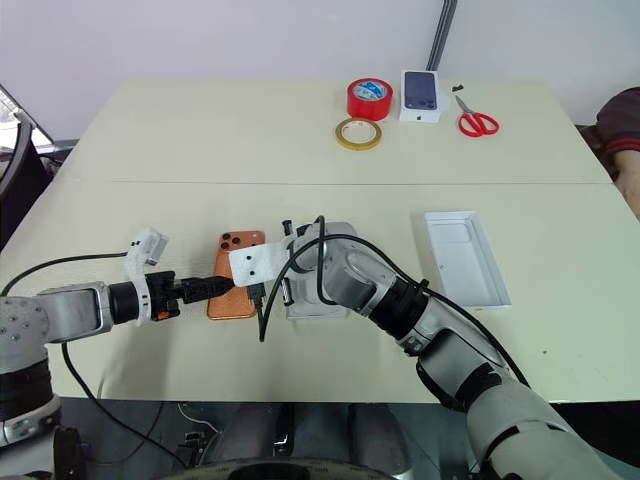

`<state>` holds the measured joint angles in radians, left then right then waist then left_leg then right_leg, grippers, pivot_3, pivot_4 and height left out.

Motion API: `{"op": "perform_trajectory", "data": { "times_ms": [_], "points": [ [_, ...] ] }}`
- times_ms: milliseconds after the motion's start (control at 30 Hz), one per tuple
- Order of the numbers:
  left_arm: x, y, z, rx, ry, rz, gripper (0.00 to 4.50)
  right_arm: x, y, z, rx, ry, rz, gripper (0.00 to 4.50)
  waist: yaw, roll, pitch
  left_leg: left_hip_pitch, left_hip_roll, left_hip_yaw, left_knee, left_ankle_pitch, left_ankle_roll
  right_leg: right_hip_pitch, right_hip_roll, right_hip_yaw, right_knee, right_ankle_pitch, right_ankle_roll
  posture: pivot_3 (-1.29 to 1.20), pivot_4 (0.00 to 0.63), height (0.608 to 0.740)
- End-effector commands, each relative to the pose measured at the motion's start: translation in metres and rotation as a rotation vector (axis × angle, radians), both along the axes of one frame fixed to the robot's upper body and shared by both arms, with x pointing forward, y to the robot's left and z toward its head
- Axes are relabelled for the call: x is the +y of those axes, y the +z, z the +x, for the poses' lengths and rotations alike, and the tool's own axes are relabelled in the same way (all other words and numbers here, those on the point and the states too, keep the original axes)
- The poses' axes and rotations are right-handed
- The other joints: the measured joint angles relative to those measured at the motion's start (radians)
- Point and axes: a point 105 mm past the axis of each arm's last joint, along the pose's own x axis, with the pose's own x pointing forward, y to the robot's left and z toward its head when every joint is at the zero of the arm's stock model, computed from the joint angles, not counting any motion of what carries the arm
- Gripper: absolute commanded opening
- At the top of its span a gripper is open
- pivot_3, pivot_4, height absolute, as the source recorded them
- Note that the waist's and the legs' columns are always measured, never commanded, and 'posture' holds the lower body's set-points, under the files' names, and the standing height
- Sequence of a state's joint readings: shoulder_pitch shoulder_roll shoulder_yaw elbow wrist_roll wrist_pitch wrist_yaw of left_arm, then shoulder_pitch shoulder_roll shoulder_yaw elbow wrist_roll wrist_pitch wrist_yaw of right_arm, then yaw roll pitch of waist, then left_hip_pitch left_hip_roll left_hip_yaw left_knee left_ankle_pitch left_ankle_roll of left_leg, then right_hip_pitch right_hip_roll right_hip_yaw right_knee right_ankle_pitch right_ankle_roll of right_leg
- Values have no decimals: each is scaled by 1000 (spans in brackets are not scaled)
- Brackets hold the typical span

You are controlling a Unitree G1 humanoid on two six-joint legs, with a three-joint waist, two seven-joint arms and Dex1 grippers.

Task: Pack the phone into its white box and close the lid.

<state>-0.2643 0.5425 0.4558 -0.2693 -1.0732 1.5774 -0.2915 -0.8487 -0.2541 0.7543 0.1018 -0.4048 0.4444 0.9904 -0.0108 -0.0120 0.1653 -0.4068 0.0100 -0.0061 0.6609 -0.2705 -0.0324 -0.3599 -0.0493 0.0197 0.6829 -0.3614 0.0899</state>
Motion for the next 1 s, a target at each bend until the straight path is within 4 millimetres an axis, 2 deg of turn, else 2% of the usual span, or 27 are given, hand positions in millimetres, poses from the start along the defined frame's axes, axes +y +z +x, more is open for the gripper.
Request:
{"op": "perform_trajectory", "data": {
  "times_ms": [33, 267, 433, 667, 867, 967, 1000],
  "points": [
    [-28, -5, -8, 58, -109, -98, 4460, 11, 2, -8, 9, 32, 34, 0, 1, 0, 0, 0, 0, 0, 0, 0, 0, 0, 0, 0, 0, 0, 0, 0, 150, 736],
    [-30, 5, 8, 22, -33, -162, 4460, 10, 1, -8, 17, 15, 42, 0, 2, 0, 0, 0, -2, -3, 0, 0, 0, 2, -1, -3, -1, 0, 0, 0, 150, 736],
    [-23, 9, 18, 9, 49, -199, 4460, 10, 0, -8, 22, 8, 45, 0, -5, -1, 0, -1, -2, -3, 0, 3, -5, 3, -1, -3, 0, 0, 0, 0, 150, 736],
    [-27, 13, 21, -7, 73, -230, 4460, 10, -1, -8, 26, 4, 47, 0, -10, -2, 0, -2, 0, -2, -1, 5, -8, 2, 1, -2, 0, 0, 0, 0, 150, 736],
    [-5, 8, 22, 1, 190, -231, 4460, 7, -2, -7, 24, -6, 47, 0, -12, -2, 0, -2, 0, -2, -1, 5, -9, 2, 1, -2, 0, 0, 0, 0, 150, 736],
    [3, 6, 20, 10, 231, -237, 3644, 7, -2, -7, 23, -7, 47, 0, -12, -2, 0, -2, 0, -2, -1, 5, -9, 1, 1, -1, 0, 0, 0, 0, 150, 736],
    [5, 6, 20, 12, 241, -244, 3144, 7, -2, -7, 23, -7, 46, 0, -12, -2, 0, -2, 0, -2, -1, 5, -9, 1, 1, -1, 0, 0, 0, 0, 150, 736]
  ]
}}
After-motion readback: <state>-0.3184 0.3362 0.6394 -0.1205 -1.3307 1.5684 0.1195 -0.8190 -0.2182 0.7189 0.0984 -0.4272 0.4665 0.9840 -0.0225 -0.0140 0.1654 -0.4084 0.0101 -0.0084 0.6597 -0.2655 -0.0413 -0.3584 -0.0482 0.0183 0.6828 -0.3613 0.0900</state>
